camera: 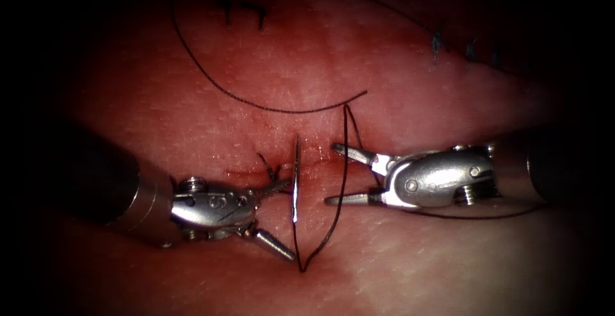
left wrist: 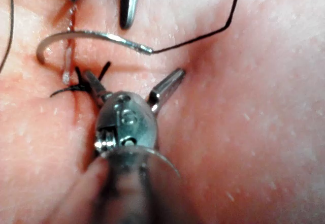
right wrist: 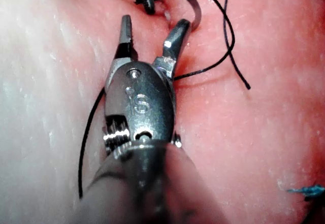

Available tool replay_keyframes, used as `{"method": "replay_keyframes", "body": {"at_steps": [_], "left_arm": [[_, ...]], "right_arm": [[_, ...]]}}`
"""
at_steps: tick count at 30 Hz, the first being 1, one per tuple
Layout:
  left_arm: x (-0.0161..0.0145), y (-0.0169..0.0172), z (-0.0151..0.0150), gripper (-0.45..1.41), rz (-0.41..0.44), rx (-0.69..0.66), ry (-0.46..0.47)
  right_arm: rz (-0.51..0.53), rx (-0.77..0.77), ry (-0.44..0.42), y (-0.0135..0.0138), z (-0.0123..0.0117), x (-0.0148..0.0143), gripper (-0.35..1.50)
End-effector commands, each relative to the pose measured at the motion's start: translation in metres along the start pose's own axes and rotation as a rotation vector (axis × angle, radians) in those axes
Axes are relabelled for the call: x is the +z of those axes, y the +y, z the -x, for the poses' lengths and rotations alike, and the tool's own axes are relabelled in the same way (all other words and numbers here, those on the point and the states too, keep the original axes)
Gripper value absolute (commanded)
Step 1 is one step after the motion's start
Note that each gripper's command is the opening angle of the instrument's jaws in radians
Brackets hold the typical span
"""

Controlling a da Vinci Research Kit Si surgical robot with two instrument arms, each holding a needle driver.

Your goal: Wound Closure

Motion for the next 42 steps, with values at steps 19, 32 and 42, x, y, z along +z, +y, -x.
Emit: {"method": "replay_keyframes", "body": {"at_steps": [19, 32, 42], "left_arm": [[0.0004, -0.0012, -0.0008, 0.98, -0.032, -0.019, 0.01], [0.0002, -0.0013, -0.0004, 0.98, -0.038, -0.02, 0.01], [0.0002, -0.0014, -0.0001, 0.98, -0.039, -0.021, 0.01]], "right_arm": [[0.01, -0.473, 0.075, 0.0016, -0.0028, 0.0045, 1.26], [-0.003, -0.59, 0.058, 0.0025, -0.0031, 0.004, -0.35], [0.002, -0.539, 0.024, 0.0032, -0.002, 0.0045, 1.46]]}}
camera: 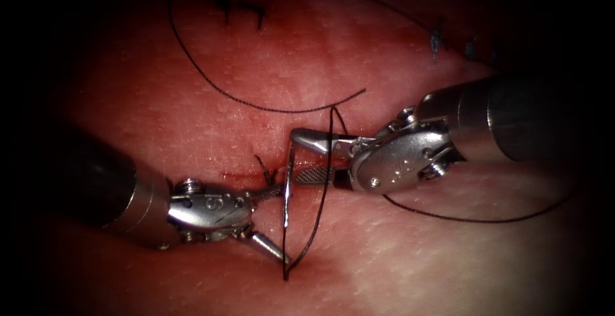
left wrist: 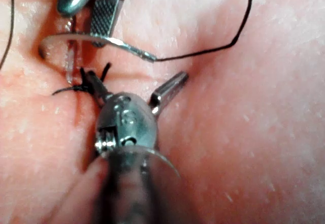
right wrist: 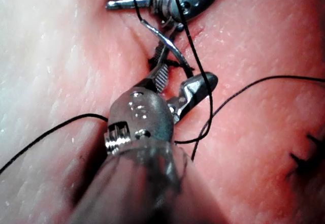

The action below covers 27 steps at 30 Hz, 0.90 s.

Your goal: Wound Closure

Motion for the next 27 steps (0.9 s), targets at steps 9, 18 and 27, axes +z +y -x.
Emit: {"method": "replay_keyframes", "body": {"at_steps": [9, 18, 27], "left_arm": [[0.0008, -0.0005, -0.0008, 0.98, -0.003, -0.002, 0.001], [0.0008, -0.0005, -0.0008, 0.98, -0.004, -0.002, 0.001], [0.0009, -0.0006, -0.0008, 0.98, -0.005, -0.001, 0.001]], "right_arm": [[0.055, 0.016, -0.01, -0.0004, -0.0005, 0.0033, 1.48], [0.026, -0.016, -0.007, -0.0014, -0.0004, 0.0016, 0.2], [0.026, -0.009, -0.017, -0.0012, -0.0002, 0.002, 1.21]]}}
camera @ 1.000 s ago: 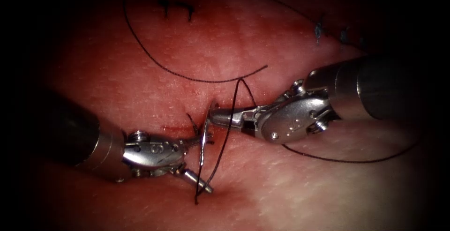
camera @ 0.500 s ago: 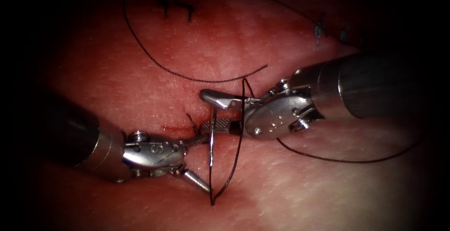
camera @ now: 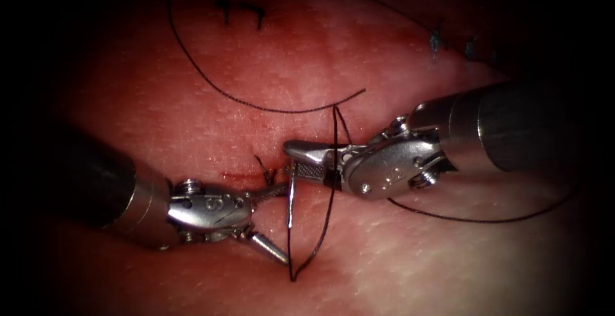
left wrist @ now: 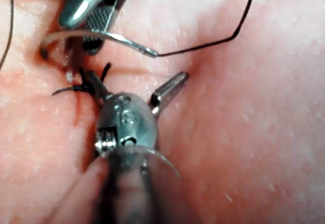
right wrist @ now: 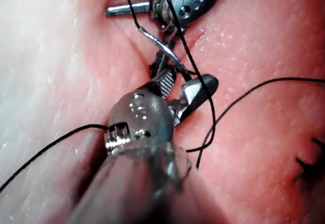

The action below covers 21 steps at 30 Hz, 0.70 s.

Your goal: Wound Closure

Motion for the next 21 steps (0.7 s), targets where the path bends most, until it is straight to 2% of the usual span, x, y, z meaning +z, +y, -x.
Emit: {"method": "replay_keyframes", "body": {"at_steps": [1, 2, 3, 8, 9, 12, 16, 21], "left_arm": [[0.0007, -0.0006, -0.0008, 0.98, -0.003, -0.002, 0.001], [0.0007, -0.0006, -0.0008, 0.98, -0.003, -0.002, 0.001], [0.0007, -0.0006, -0.0008, 0.98, -0.003, -0.002, 0.001], [0.0007, -0.0006, -0.0008, 0.98, -0.004, -0.002, 0.001], [0.0007, -0.0006, -0.0008, 0.98, -0.004, -0.002, 0.001], [0.0007, -0.0006, -0.0008, 0.98, -0.004, -0.002, 0.001], [0.0007, -0.0006, -0.0008, 0.98, -0.005, -0.001, 0.001], [0.0007, -0.0006, -0.0008, 0.98, -0.005, -0.001, 0.001]], "right_arm": [[0.007, 0.011, -0.004, -0.0002, 0.0001, 0.0014, 1.35], [0.022, 0.012, -0.002, -0.0001, 0.0001, 0.0017, 1.46], [0.034, 0.013, 0.001, -0.0002, 0.0, 0.0018, 1.48], [0.033, -0.033, 0.057, -0.0006, -0.0017, 0.0023, 1.46], [0.031, -0.065, 0.072, -0.0008, -0.003, 0.0027, 1.45], [0.021, -0.099, 0.07, -0.0006, -0.0039, 0.0032, 1.46], [0.015, -0.129, 0.068, -0.0001, -0.0043, 0.0032, 1.46], [0.022, -0.126, 0.032, 0.0001, -0.0038, 0.003, 1.46]]}}
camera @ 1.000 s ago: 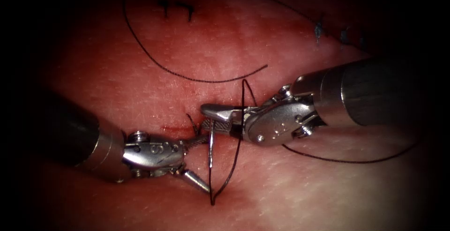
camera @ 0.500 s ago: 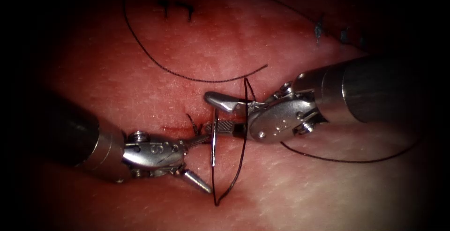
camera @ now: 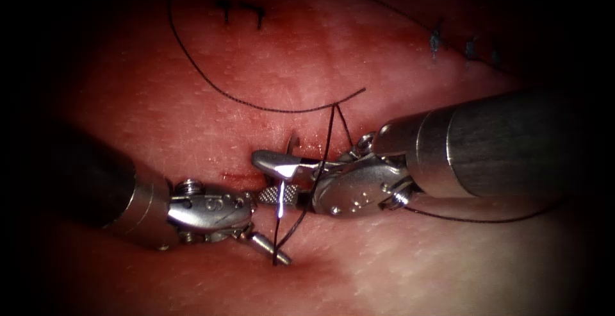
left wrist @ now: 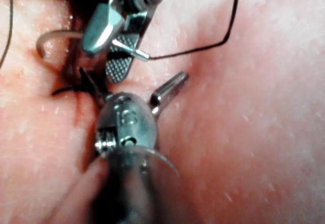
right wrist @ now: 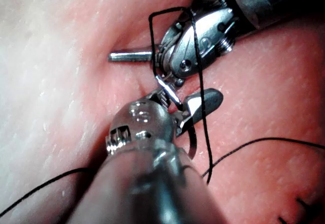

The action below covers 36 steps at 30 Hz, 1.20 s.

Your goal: Wound Closure

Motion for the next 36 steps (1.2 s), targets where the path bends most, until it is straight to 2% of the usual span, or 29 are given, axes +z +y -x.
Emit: {"method": "replay_keyframes", "body": {"at_steps": [1, 6, 7, 8, 11, 12, 14, 16, 22, 30, 31, 32, 33, 34, 36], "left_arm": [[0.0007, -0.0006, -0.0008, 0.98, -0.003, -0.002, 0.001], [0.0007, -0.0006, -0.0008, 0.98, -0.003, -0.002, 0.001], [0.0007, -0.0006, -0.0008, 0.98, -0.003, -0.002, 0.001], [0.0007, -0.0006, -0.0008, 0.98, -0.003, -0.002, 0.001], [0.0007, -0.0007, -0.0007, 0.98, -0.004, -0.003, 0.0], [0.0007, -0.0007, -0.0006, 0.98, -0.004, -0.004, 0.0], [0.0006, -0.0009, -0.0003, 0.98, -0.002, -0.006, -0.001], [0.0005, -0.0011, -0.0002, 0.98, -0.003, -0.007, -0.001], [0.0006, -0.0012, -0.0002, 0.98, -0.003, -0.007, -0.001], [0.0008, -0.0013, -0.0001, 0.98, -0.002, -0.007, -0.001], [0.0008, -0.0013, -0.0001, 0.98, -0.003, -0.007, -0.001], [0.0008, -0.0013, -0.0001, 0.98, -0.003, -0.007, -0.001], [0.0007, -0.0013, -0.0001, 0.98, -0.003, -0.007, -0.001], [0.0007, -0.0013, -0.0001, 0.98, -0.003, -0.007, -0.001], [0.0008, -0.0013, -0.0001, 0.98, -0.004, -0.007, -0.001]], "right_arm": [[0.005, 0.006, -0.011, -0.0004, 0.0004, 0.0007, 1.46], [0.006, 0.007, -0.028, -0.0004, 0.001, 0.0004, 1.46], [0.007, 0.007, -0.031, -0.0004, 0.001, 0.0003, 1.45], [0.004, 0.006, -0.034, -0.0005, 0.001, 0.0003, 1.35], [-0.059, 0.001, -0.043, -0.0008, 0.001, 0.0, 0.17], [-0.088, 0.0, -0.046, -0.0009, 0.0012, -0.0001, -0.35], [-0.132, -0.008, -0.045, -0.0015, 0.0023, -0.0008, -0.35], [-0.125, -0.009, -0.031, -0.0017, 0.0029, -0.0012, -0.35], [-0.021, 0.064, 0.047, -0.0018, 0.0057, -0.0032, -0.35], [0.0, 0.136, 0.09, -0.0013, 0.0062, -0.0028, -0.35], [0.021, 0.173, 0.073, -0.0012, 0.0062, -0.0028, -0.05], [0.064, 0.218, 0.041, -0.0012, 0.006, -0.0027, 0.63], [0.166, 0.259, -0.022, -0.0012, 0.0056, -0.0026, 1.42], [0.222, 0.278, -0.048, -0.0012, 0.0052, -0.0025, 1.48], [0.247, 0.281, -0.062, -0.0015, 0.0044, -0.0023, 1.48]]}}
